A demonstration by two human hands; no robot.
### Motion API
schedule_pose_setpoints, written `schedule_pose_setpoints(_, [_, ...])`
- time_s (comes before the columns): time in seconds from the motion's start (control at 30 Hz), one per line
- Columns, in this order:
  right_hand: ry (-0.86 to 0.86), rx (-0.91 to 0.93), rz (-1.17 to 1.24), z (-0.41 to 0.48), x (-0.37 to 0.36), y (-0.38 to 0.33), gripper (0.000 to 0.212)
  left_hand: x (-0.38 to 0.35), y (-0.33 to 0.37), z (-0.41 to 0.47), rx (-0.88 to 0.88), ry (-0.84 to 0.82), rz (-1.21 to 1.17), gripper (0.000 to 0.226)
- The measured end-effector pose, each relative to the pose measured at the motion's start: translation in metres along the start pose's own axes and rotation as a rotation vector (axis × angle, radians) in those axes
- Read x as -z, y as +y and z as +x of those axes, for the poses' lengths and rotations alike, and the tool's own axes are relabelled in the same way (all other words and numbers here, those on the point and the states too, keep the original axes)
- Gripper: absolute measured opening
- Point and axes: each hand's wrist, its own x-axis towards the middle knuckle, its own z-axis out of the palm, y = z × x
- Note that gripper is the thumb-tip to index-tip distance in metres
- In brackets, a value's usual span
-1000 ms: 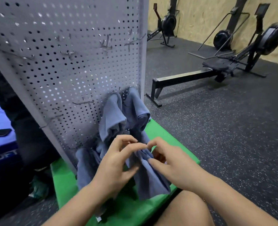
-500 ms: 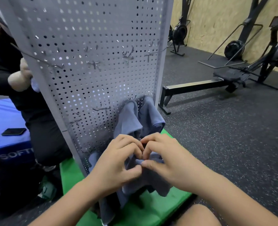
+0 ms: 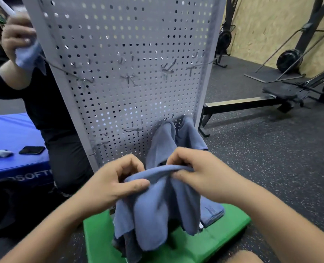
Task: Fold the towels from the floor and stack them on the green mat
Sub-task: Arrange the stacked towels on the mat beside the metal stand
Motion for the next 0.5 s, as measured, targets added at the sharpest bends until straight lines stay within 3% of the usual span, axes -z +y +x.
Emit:
schedule_pose_setpoints(0.1, [0.007,-0.04,0.084,0.012,0.014,0.003,0.016,0.028,0.007,0.002,0.06,0.062,0.022,0.022])
schedule_pose_setpoints(0.2, [0.028,-0.022,0.115,0.026,0.019,0.0,0.01,0.044,0.018,0.01,0.05,0.179,0.072,0.005])
schedule_pose_setpoints(0.33, [0.188,-0.01,0.163,0.059,0.017,-0.014,0.002,0.058,0.024,0.036,0.009,0.477,0.096,0.003])
schedule_pose_setpoints(0.5, [0.413,-0.089,0.026,0.107,0.013,-0.025,0.006,0.065,0.028,0.069,-0.074,0.779,0.409,0.003])
